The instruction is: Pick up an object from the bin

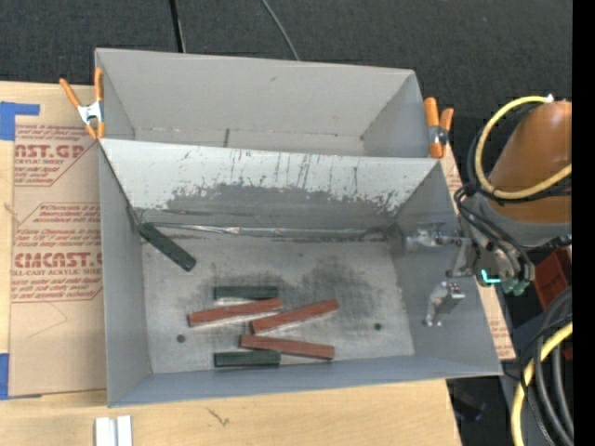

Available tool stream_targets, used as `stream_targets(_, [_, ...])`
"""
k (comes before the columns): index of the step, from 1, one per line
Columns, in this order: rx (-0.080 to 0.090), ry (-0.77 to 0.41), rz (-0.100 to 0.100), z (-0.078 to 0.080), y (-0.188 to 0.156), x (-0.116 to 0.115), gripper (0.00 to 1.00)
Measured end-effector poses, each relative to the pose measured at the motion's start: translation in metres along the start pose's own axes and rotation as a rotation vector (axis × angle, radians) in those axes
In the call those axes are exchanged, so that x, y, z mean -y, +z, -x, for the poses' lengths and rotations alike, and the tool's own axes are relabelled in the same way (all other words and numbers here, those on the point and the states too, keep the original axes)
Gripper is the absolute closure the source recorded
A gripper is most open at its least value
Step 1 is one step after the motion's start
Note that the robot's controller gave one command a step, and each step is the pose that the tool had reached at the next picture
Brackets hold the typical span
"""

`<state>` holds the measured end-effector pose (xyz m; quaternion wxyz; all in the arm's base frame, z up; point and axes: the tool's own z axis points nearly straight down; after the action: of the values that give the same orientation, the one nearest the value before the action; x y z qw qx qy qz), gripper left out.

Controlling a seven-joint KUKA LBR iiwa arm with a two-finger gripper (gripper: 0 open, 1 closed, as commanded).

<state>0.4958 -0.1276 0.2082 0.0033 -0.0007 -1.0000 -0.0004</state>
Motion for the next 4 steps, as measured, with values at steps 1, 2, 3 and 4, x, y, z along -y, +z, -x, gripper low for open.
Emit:
stream_targets(1, [0.008, -0.002, -0.001, 0.002, -0.004, -0.001, 0.00])
stream_targets(2, [0.014, 0.003, -0.002, 0.016, 0.054, -0.032, 0.00])
stream_targets(3, [0.004, 0.012, 0.001, 0.020, 0.085, -0.083, 0.00])
stream_targets(4, [-0.001, 0.155, 0.001, 0.005, 0.136, -0.094, 1.00])
